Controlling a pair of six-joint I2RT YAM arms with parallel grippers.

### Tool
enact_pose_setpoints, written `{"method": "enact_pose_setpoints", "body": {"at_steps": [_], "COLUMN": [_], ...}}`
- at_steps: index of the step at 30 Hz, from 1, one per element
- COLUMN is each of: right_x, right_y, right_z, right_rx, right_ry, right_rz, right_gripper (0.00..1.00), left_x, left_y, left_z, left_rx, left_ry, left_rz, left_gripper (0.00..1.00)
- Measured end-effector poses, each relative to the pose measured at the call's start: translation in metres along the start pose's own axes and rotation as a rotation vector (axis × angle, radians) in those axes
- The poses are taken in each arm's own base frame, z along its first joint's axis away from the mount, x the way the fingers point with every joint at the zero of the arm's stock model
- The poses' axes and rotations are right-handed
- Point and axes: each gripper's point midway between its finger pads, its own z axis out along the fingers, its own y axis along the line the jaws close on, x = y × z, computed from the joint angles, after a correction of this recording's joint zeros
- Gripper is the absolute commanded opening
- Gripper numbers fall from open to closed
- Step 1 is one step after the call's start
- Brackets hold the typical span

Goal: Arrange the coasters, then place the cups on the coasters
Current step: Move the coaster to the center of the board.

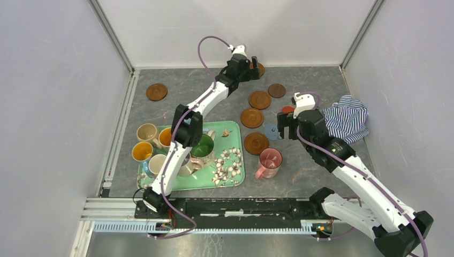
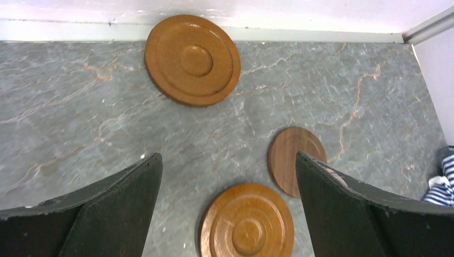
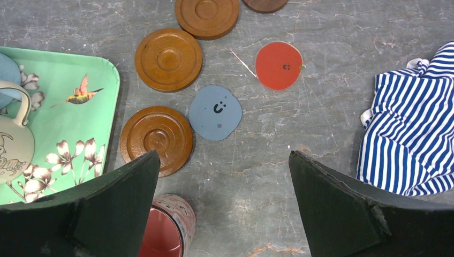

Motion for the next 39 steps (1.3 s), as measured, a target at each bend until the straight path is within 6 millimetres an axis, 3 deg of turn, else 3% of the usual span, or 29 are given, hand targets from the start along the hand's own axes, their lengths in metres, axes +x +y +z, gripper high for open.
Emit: {"method": "enact_pose_setpoints", "body": {"at_steps": [8,18,24,29,33,36,39], "right_x": [0.007,0.009,-0.015,-0.034,-0.059,-0.091,-0.123], "right_y": [-0.003,0.001,0.007,-0.002,-0.014,-0.018,-0.022], "right_z": [0.000,0.018,0.038,0.062,0.096,0.129,0.164], "right_rx": [0.016,0.043,0.048,0.067,0.078,0.072,0.061], "right_ry": [0.030,0.085,0.066,0.044,0.010,-0.032,-0.076], "right_rz": [-0.012,-0.035,-0.008,0.064,0.162,0.222,0.271], "right_gripper": [0.98,0.98,0.98,0.98,0.98,0.98,0.98], "left_x": [0.011,0.006,-0.011,-0.016,-0.014,-0.011,-0.033], "left_y": [-0.002,-0.010,-0.015,-0.015,-0.010,0.001,0.005], "left_z": [0.045,0.069,0.067,0.066,0.065,0.061,0.047], "left_rx": [0.064,0.149,0.177,0.181,0.169,0.137,0.112], "left_ry": [-0.119,-0.258,-0.309,-0.315,-0.301,-0.263,-0.256], "left_rz": [-0.048,-0.186,-0.269,-0.314,-0.313,-0.306,-0.287], "left_gripper": [1.00,1.00,1.00,1.00,1.00,1.00,1.00]}}
